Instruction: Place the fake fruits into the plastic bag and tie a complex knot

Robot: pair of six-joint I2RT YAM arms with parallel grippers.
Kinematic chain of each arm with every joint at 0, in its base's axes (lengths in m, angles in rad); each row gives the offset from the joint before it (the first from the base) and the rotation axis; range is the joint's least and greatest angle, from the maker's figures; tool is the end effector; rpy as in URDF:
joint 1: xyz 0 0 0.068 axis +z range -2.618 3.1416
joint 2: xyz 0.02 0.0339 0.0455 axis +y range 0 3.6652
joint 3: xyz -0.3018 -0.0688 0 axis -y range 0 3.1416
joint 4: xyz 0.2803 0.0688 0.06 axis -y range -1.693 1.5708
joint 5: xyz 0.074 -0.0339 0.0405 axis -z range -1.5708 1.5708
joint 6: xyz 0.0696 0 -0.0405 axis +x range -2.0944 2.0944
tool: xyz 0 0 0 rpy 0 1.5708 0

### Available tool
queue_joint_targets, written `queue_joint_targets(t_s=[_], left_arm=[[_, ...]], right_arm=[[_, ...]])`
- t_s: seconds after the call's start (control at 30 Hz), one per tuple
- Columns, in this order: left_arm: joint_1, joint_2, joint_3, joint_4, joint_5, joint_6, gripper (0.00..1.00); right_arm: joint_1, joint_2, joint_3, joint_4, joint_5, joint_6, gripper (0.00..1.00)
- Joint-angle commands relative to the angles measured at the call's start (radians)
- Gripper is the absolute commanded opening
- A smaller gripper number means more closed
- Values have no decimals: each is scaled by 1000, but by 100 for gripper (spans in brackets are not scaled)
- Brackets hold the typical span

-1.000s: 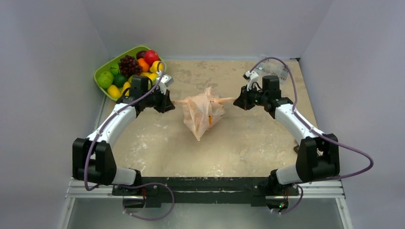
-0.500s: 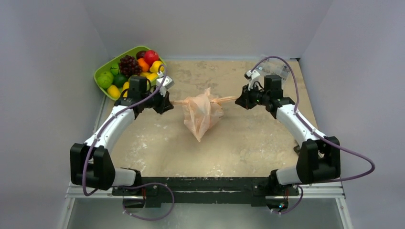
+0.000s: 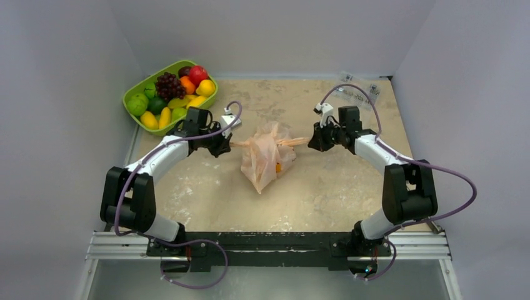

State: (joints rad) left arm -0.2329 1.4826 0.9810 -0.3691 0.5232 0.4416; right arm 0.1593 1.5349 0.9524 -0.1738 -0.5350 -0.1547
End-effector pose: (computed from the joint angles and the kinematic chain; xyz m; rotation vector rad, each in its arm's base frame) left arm 0.3370 -0.1157 0.2293 0.9923 2.1371 -0.5353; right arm 0.3633 0.0943 0.2191 -0.6172 2.1902 0.6216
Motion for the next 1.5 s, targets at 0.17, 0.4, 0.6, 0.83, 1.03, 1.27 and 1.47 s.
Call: queue_joint_targets(t_s=[0.17,0.4,0.6,0.83,1.03,1.27,1.47], left_arm=[[-54,15,-43,-158,-151,177,4],[-54,-81,19,-300,-28,167,93],[-41,-167,174,-566,34,121,100],[13,-129,481,-828,120,28,100],[183,56,784,-910,290,-273,100],[342,34,800,-817,58,-419,100],[457,-105,512,-751,-48,-363,100]], right_arm=[[-12,-9,-42,-144,76,-137,0],[-12,-20,79,-366,-74,-291,67],[-17,-110,229,-631,-143,-435,99],[-24,-62,470,-815,-283,-462,99],[-105,61,692,-712,-387,-197,99],[-289,83,658,-447,-307,99,99],[-322,5,409,-442,-101,20,99]])
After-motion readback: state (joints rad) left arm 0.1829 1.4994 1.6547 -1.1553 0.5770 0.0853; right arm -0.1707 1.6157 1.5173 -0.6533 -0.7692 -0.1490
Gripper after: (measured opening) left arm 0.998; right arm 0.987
